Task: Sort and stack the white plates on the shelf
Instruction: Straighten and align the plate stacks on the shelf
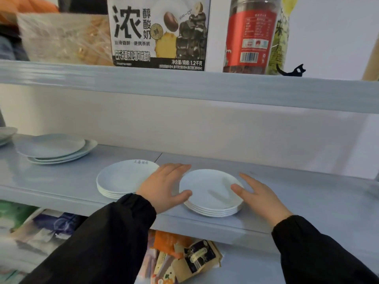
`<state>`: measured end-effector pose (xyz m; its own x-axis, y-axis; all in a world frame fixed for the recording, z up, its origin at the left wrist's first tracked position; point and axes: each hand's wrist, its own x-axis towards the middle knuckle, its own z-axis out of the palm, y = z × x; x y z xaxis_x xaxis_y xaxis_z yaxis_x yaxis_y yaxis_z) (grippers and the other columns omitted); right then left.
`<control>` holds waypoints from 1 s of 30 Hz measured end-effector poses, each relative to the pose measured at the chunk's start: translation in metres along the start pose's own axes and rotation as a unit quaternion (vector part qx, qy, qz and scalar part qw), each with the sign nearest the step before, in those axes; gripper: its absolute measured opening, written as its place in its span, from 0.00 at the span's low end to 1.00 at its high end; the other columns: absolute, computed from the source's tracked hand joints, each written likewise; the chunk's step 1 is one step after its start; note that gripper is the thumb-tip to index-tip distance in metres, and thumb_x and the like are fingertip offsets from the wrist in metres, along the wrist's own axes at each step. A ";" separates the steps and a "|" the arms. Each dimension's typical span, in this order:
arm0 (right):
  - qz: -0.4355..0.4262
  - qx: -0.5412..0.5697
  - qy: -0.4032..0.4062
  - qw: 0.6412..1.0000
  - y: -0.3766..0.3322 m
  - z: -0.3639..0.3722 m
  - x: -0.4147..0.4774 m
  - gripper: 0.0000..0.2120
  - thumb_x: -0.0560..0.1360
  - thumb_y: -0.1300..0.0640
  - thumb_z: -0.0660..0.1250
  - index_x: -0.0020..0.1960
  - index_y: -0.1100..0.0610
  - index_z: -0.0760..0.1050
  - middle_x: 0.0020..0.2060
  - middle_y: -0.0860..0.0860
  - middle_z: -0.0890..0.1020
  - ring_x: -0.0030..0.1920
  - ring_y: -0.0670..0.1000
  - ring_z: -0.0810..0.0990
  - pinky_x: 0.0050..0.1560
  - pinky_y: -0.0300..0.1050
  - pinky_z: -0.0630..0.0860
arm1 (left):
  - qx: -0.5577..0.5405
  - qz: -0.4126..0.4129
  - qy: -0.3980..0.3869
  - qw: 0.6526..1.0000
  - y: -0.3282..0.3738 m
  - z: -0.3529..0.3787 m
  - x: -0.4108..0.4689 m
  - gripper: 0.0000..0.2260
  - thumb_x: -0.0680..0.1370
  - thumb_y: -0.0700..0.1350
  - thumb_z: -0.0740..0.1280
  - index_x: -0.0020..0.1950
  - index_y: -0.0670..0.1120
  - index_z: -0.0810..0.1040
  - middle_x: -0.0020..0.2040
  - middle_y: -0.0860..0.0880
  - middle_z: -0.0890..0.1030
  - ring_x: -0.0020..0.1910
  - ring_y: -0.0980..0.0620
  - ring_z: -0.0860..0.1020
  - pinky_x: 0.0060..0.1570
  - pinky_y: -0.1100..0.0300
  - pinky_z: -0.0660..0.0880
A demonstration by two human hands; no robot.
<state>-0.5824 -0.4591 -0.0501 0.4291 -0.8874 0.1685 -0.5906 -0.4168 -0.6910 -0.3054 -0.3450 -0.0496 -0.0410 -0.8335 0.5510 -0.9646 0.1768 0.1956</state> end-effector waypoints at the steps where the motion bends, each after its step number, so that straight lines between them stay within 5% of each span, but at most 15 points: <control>1: -0.008 -0.013 0.005 1.000 -0.008 0.002 0.004 0.34 0.76 0.36 0.65 0.79 0.47 0.62 0.76 0.44 0.65 0.76 0.48 0.63 0.70 0.43 0.60 | 0.014 0.000 0.009 1.000 -0.007 -0.009 0.003 0.32 0.74 0.64 0.61 0.76 0.55 0.61 0.72 0.53 0.67 0.72 0.54 0.60 0.68 0.65 0.54; 6: -0.066 -0.046 -0.011 0.997 -0.050 0.022 0.026 0.34 0.76 0.35 0.64 0.79 0.43 0.60 0.77 0.41 0.63 0.77 0.45 0.61 0.72 0.42 0.59 | 0.058 -0.055 0.033 0.996 -0.055 -0.050 -0.001 0.34 0.73 0.69 0.53 0.76 0.54 0.63 0.73 0.52 0.67 0.73 0.51 0.58 0.70 0.60 0.54; 14: -0.148 -0.073 -0.053 0.985 -0.134 0.094 0.058 0.34 0.76 0.36 0.65 0.79 0.41 0.59 0.79 0.43 0.59 0.78 0.45 0.57 0.77 0.48 0.56 | 0.062 -0.181 0.043 0.981 -0.140 -0.118 -0.071 0.34 0.72 0.69 0.53 0.76 0.55 0.61 0.73 0.51 0.67 0.72 0.51 0.59 0.69 0.58 0.57; 25: -0.223 -0.064 -0.124 0.965 -0.272 0.234 0.081 0.35 0.76 0.36 0.65 0.79 0.42 0.58 0.78 0.42 0.60 0.78 0.43 0.57 0.74 0.41 0.56 | 0.092 -0.267 0.046 0.958 -0.265 -0.196 -0.181 0.39 0.71 0.71 0.51 0.76 0.50 0.63 0.69 0.51 0.72 0.68 0.50 0.66 0.68 0.57 0.61; 30: -0.225 -0.056 -0.149 0.961 -0.310 0.280 0.083 0.36 0.75 0.35 0.65 0.79 0.41 0.57 0.79 0.43 0.59 0.78 0.44 0.56 0.76 0.46 0.57 | 0.079 -0.286 0.048 0.954 -0.304 -0.221 -0.211 0.36 0.73 0.69 0.55 0.77 0.52 0.61 0.69 0.53 0.72 0.69 0.53 0.65 0.69 0.58 0.60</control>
<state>-0.1723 -0.3483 -0.0191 0.8249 -0.5238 0.2125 -0.3622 -0.7784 -0.5128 0.0536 -0.1067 -0.0461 0.5203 -0.7175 0.4631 -0.8495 -0.3795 0.3664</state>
